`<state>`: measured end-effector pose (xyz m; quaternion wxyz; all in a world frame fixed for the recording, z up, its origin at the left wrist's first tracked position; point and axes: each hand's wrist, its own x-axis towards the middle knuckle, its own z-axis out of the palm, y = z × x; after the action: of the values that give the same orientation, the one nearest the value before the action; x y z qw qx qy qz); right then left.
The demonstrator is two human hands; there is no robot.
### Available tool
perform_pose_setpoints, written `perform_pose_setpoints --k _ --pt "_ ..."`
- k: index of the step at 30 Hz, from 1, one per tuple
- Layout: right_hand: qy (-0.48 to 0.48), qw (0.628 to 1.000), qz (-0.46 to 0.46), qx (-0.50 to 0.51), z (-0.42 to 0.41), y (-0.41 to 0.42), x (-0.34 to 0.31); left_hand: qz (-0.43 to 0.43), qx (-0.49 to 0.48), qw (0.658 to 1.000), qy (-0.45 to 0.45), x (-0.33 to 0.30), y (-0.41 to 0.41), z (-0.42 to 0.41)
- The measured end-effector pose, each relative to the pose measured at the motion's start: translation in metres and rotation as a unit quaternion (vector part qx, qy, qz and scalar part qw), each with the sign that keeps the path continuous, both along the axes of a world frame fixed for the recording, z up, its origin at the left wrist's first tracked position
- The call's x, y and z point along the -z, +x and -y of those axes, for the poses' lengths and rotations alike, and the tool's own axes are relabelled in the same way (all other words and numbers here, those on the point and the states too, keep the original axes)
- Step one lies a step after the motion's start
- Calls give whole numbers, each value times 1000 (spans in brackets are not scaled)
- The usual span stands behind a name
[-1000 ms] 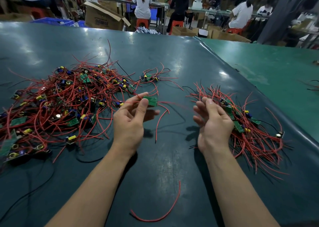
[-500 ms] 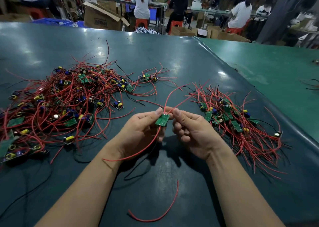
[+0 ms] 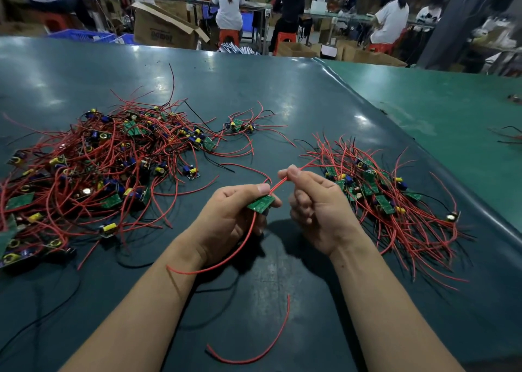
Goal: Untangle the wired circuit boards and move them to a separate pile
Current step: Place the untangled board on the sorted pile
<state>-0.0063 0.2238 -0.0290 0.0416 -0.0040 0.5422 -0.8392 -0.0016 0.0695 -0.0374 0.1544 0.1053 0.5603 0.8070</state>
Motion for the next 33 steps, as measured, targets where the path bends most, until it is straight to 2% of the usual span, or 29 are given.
perform_pose_setpoints --k 6,11,16,21,23,25,29,32,33 --pt "-57 989 -10 137 -7 -7 0 -8 1 1000 -11 0 2 0" --pt "-107 986 36 121 -7 -9 -1 -34 19 999 -38 1 1 1" --pt "-132 983 27 126 -9 -9 -3 -36 18 999 -28 3 0 3" --pt "-208 977 33 23 -11 -3 -9 -22 11 1000 19 4 -3 3" --pt "-222 975 22 11 -11 -3 -10 -35 20 999 6 4 -1 3" --pt "-223 974 14 35 -11 -3 -10 -41 21 999 -15 2 1 3" --pt "-210 972 11 101 -10 -6 -6 13 0 1000 11 -1 0 5" --pt "-283 948 25 143 -20 -9 -5 27 -5 999 43 -3 2 5" --pt "-278 950 28 140 -21 -9 -5 36 -23 998 53 -3 2 5"
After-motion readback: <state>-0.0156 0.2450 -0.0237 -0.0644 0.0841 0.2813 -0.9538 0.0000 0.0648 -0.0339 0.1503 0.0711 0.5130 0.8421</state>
